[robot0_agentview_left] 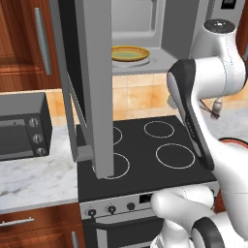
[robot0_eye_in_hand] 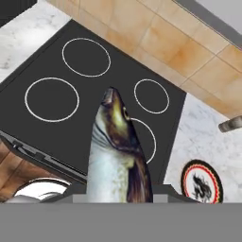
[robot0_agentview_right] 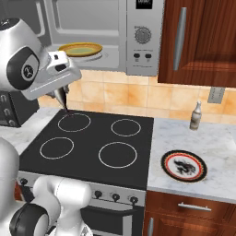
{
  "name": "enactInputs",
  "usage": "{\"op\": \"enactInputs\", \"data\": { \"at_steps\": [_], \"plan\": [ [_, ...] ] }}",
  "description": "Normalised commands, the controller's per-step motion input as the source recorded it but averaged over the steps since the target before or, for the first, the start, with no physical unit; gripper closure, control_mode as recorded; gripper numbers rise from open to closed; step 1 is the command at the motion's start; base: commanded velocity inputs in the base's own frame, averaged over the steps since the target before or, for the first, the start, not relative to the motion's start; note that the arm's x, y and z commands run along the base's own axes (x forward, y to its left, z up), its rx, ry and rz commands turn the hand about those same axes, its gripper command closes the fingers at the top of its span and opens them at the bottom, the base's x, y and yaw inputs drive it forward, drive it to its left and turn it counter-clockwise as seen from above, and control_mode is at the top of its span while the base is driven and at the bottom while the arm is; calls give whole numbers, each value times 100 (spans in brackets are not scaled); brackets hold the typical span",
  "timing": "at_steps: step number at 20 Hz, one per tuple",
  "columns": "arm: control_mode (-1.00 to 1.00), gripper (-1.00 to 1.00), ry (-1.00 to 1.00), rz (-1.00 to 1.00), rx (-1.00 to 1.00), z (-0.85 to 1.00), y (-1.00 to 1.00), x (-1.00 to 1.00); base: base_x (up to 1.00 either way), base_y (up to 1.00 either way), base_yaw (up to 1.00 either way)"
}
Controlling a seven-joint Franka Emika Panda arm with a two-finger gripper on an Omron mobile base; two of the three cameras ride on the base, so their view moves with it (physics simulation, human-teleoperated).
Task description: Pick the fish from the counter and place it in the microwave. Then turn on the microwave.
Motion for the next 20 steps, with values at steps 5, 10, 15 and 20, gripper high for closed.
{"op": "enactInputs", "data": {
  "at_steps": [5,10,15,20],
  "plan": [
    [-100,100,-19,7,0,34,21,5,0,0,0],
    [-100,100,-17,7,0,29,16,31,0,0,0],
    [-100,100,-13,5,0,21,11,45,0,0,0],
    [-100,100,-3,2,0,25,14,55,0,0,0]
  ]
}}
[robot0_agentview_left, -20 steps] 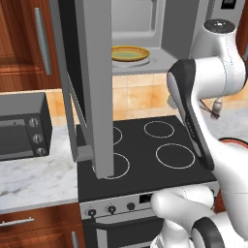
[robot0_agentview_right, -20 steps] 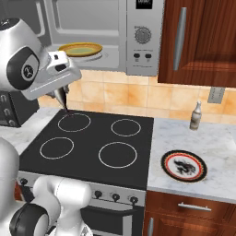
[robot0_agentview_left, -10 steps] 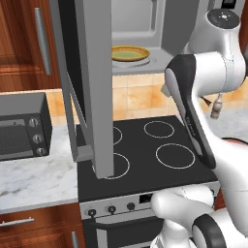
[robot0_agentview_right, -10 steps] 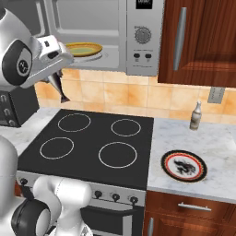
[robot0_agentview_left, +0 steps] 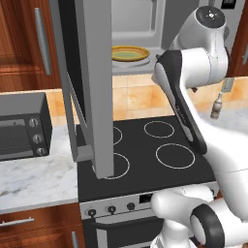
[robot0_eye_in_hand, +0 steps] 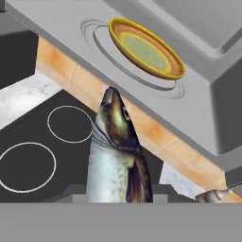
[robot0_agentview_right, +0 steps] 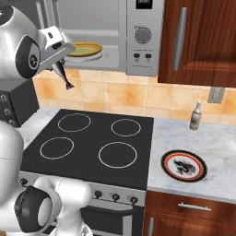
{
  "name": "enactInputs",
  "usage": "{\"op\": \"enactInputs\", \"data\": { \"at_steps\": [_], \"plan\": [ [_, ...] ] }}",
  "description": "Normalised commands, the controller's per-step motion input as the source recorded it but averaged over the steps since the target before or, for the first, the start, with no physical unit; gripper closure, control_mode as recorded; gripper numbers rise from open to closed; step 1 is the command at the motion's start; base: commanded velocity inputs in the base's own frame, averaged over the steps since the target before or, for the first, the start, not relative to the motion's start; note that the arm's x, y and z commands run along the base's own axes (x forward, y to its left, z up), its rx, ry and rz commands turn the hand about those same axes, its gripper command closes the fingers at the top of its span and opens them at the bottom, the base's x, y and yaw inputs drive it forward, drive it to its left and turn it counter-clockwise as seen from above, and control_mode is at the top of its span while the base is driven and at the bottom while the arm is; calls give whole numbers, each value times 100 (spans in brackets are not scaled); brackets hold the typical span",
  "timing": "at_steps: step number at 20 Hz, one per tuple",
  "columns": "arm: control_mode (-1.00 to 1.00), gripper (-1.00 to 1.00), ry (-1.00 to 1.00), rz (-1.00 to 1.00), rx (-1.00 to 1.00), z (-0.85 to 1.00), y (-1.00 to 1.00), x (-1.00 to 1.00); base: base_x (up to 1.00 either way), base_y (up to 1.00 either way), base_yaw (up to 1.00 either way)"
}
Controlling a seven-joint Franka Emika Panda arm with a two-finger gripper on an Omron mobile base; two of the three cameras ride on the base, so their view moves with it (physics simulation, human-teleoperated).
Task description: Pick the fish from the counter and place it in the microwave. Then turn on the microwave.
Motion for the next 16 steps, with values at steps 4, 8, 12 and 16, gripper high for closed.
{"op": "enactInputs", "data": {
  "at_steps": [4,8,12,16],
  "plan": [
    [-100,100,-5,3,0,22,14,55,0,0,0],
    [-100,100,-2,3,0,12,11,61,0,0,0],
    [-100,100,0,3,0,2,11,67,0,0,0],
    [-100,100,0,4,0,0,11,67,0,0,0]
  ]
}}
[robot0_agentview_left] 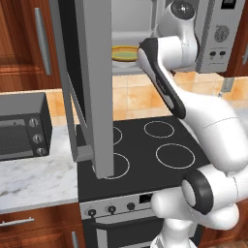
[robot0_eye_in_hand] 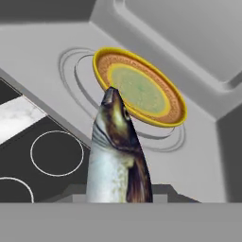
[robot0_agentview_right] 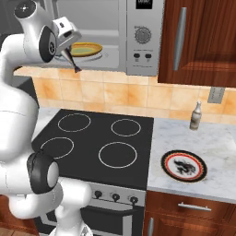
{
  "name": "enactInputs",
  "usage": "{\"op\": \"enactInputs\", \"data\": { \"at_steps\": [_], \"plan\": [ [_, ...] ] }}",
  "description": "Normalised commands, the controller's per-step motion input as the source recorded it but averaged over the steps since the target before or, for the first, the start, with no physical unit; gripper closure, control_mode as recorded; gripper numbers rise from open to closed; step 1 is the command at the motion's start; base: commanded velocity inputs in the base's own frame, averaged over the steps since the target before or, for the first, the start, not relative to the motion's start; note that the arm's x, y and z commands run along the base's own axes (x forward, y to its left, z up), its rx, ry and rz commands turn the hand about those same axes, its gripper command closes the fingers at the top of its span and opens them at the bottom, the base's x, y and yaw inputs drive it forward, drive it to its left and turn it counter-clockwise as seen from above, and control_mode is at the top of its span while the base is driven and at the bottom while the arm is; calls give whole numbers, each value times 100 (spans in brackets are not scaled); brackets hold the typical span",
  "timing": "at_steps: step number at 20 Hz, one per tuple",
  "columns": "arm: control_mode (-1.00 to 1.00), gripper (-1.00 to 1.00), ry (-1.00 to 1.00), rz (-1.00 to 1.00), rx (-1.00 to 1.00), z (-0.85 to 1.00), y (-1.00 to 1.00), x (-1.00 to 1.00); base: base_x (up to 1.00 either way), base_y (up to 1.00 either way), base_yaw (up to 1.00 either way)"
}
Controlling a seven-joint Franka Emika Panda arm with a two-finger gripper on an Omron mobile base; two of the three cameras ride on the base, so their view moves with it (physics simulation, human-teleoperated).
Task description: Pick the fish from the counter and place it in the microwave. Then turn on the microwave.
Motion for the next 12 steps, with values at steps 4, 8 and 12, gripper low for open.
{"op": "enactInputs", "data": {
  "at_steps": [4,8,12],
  "plan": [
    [-100,100,0,4,0,0,10,66,0,0,0],
    [-100,100,0,4,0,0,15,64,0,0,0],
    [-100,100,0,3,0,0,14,54,0,0,0]
  ]
}}
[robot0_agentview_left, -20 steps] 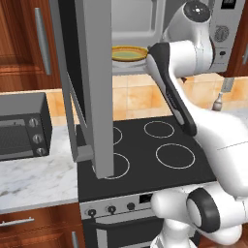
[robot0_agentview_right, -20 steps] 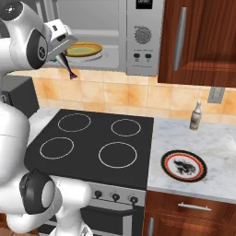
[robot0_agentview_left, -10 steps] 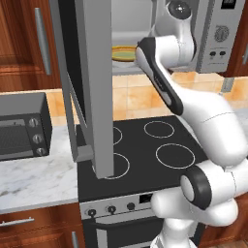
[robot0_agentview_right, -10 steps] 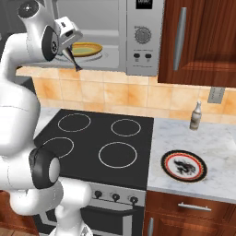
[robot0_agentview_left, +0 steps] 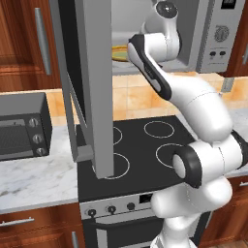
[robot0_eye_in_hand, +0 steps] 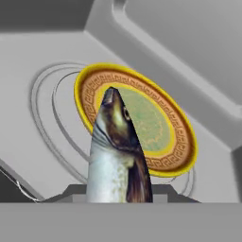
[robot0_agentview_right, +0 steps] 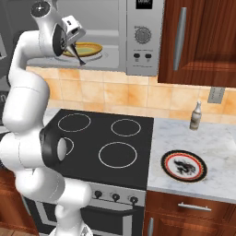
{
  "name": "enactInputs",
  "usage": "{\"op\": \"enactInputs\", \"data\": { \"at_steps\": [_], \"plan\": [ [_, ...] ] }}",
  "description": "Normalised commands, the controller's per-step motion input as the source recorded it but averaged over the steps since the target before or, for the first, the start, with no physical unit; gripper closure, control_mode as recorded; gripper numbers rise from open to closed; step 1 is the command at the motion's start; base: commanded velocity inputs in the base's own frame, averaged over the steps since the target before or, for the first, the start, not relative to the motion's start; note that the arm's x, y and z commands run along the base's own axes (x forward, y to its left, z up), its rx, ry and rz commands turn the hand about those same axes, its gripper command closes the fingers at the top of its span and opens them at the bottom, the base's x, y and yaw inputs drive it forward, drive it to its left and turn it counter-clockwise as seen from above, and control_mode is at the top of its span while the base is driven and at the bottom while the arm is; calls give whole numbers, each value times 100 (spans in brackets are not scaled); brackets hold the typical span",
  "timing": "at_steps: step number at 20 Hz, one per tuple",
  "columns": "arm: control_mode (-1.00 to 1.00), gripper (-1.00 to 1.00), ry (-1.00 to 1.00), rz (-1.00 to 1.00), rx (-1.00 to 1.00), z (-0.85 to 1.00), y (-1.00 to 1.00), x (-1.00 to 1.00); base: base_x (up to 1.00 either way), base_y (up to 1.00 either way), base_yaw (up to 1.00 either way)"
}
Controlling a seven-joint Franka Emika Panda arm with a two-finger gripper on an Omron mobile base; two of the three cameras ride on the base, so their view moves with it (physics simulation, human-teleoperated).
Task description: Pick the fish from the counter and place it in the microwave. Then turn on the microwave.
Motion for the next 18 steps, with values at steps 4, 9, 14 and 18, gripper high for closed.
{"op": "enactInputs", "data": {
  "at_steps": [4,9,14,18],
  "plan": [
    [-100,100,0,2,0,1,9,45,0,0,0],
    [-100,100,0,1,0,0,6,38,0,0,0],
    [-100,100,0,0,0,0,2,22,0,0,0],
    [-100,100,0,0,-1,0,2,16,0,0,0]
  ]
}}
